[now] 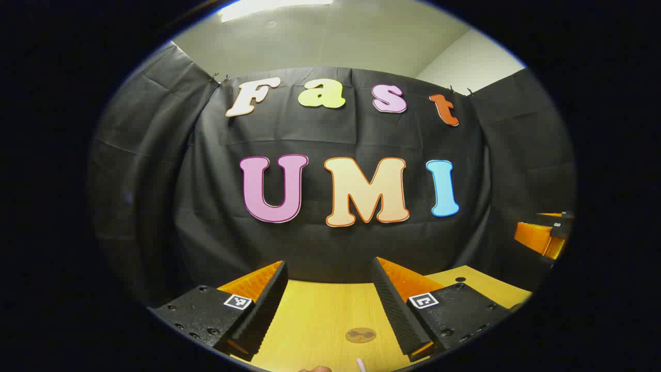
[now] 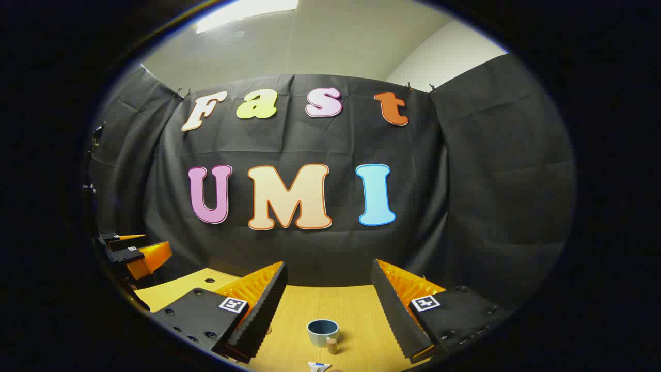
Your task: Put the toothbrush and toothpaste on the desktop into the cup, then pick up the cup and place it on the coaster on the desktop.
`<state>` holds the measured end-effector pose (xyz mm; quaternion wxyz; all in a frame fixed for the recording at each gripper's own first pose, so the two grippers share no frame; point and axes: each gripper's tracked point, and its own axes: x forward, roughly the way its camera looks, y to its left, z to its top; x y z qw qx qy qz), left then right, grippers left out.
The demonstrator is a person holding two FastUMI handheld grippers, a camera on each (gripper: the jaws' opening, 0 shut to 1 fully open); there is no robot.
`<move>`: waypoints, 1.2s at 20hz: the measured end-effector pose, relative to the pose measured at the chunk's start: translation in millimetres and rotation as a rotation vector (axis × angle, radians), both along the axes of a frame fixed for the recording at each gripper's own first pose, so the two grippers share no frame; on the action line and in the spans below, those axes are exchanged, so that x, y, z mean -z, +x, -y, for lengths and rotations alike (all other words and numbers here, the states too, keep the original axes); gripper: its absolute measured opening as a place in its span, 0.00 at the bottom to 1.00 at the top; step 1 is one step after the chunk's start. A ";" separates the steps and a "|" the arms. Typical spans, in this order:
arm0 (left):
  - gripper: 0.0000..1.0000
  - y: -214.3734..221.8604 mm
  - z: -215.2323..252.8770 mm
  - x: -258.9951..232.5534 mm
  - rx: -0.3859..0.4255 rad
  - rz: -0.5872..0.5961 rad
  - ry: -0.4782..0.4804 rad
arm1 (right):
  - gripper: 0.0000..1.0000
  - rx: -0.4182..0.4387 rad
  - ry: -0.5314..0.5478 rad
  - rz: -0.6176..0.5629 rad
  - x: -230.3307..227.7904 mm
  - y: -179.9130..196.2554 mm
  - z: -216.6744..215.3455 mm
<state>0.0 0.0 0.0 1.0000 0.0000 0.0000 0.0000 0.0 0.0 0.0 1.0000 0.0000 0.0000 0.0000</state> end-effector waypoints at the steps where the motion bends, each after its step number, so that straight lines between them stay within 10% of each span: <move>1: 0.94 -0.2 0.1 -0.7 0.000 0.000 -0.001 | 0.96 -0.001 -0.001 -0.002 1.5 0.4 0.3; 16: 0.94 6.1 -3.4 11.3 -0.006 -0.013 0.000 | 0.99 -0.025 -0.011 -0.087 28.6 12.1 -7.4; 24: 0.94 9.9 -1.9 17.7 -0.007 -0.014 0.001 | 0.99 -0.057 0.016 -0.385 113.7 11.3 -10.6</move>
